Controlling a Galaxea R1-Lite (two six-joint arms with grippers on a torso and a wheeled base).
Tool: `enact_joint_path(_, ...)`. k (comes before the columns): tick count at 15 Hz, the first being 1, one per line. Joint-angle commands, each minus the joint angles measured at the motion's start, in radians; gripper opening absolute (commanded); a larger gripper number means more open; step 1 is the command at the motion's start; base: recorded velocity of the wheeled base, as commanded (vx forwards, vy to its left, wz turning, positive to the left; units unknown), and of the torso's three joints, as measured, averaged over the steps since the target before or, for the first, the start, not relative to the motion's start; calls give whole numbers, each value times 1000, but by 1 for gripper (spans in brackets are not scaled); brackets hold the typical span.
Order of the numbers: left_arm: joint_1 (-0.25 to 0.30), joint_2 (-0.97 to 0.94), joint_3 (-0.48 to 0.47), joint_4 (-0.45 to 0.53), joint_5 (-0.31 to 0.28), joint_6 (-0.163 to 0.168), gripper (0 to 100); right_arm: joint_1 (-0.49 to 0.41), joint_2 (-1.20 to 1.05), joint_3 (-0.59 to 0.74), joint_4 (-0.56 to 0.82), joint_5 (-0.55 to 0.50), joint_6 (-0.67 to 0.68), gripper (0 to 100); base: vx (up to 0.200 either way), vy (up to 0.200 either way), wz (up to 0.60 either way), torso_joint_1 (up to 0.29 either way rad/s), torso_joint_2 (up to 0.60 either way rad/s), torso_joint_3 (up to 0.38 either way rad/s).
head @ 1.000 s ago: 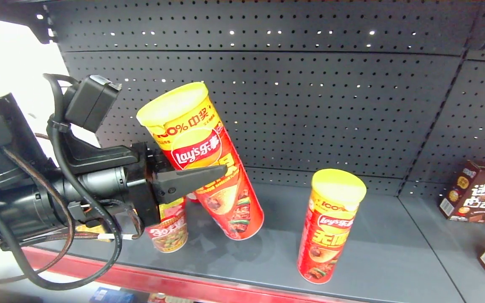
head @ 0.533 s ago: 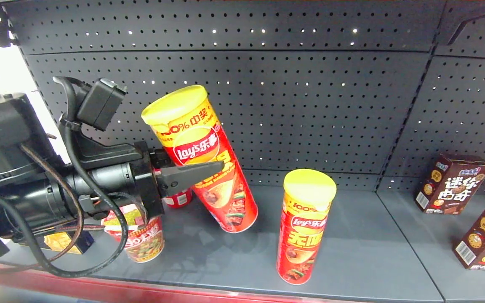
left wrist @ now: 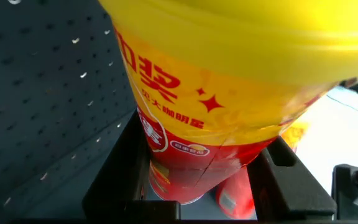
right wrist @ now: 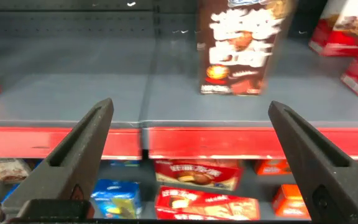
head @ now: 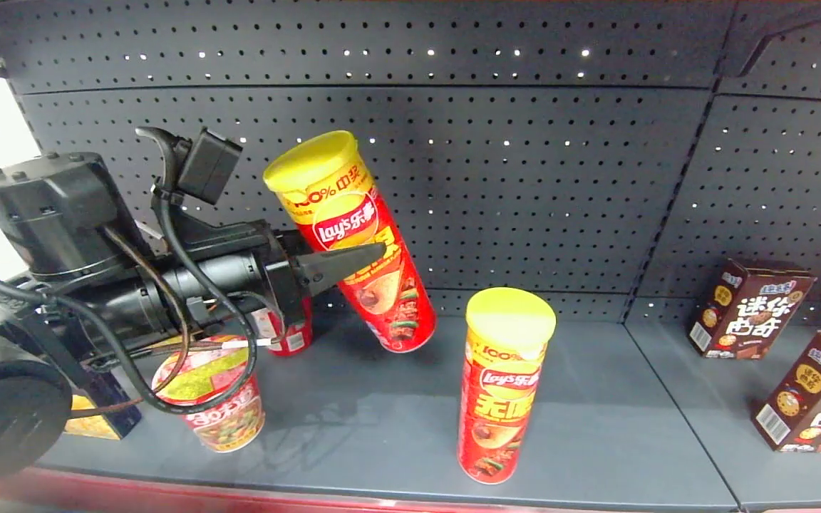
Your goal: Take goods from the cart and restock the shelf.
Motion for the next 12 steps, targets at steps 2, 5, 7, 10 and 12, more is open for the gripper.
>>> enact_joint_path(2,2,27,-7,2,1,-1,0,1,1,1,2,0,0,100,0,0,0,0,0,0)
enact_joint_path(5,14,48,-11,2,-2,-1,0,1,1,1,2,-3,1,100,0,0,0,0,0,0)
enact_joint_path(7,17,71,-22,1,1,-1,0,1,1,3,-1,-11,12,100,0,0,0,0,0,0)
enact_joint_path(10,20,87,-25,1,1,-1,0,1,1,3,-3,-11,12,100,0,0,0,0,0,0)
enact_joint_path(12,19,99,-33,1,1,1,0,1,1,3,-3,-11,12,100,0,0,0,0,0,0)
